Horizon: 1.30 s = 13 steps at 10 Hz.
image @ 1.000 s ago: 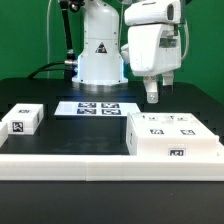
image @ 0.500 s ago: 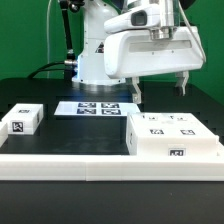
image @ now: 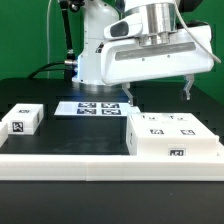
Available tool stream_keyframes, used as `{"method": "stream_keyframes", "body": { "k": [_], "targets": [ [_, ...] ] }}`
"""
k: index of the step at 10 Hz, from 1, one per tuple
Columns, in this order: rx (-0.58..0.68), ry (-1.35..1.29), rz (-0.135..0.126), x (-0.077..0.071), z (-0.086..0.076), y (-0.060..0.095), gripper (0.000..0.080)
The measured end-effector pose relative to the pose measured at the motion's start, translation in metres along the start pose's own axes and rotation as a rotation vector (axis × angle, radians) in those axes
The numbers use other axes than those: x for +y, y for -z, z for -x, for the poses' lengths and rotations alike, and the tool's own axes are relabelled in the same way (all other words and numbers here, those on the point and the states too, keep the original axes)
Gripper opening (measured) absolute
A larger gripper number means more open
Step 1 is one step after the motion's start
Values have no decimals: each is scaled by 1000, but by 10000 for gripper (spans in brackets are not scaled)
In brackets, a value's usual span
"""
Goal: Assemble cabinet
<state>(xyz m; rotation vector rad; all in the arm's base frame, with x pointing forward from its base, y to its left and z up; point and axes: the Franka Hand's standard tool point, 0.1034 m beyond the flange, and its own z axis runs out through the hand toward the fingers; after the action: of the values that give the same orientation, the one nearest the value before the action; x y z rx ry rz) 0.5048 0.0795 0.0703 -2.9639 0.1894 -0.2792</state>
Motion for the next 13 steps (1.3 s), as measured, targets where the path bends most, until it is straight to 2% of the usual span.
{"method": "stream_keyframes", "body": {
  "k": [2,4,6,7,9,13],
  "targets": [
    [0,-10,4,-4,6,-3,797],
    [-6,27,24,-11,22,-10,797],
    [3,53,43,-14,25,-15,797],
    [13,63,51,-9,24,-19,797],
    [21,94,59,20,16,-25,797],
    [17,78,52,16,19,-27,797]
  ]
}}
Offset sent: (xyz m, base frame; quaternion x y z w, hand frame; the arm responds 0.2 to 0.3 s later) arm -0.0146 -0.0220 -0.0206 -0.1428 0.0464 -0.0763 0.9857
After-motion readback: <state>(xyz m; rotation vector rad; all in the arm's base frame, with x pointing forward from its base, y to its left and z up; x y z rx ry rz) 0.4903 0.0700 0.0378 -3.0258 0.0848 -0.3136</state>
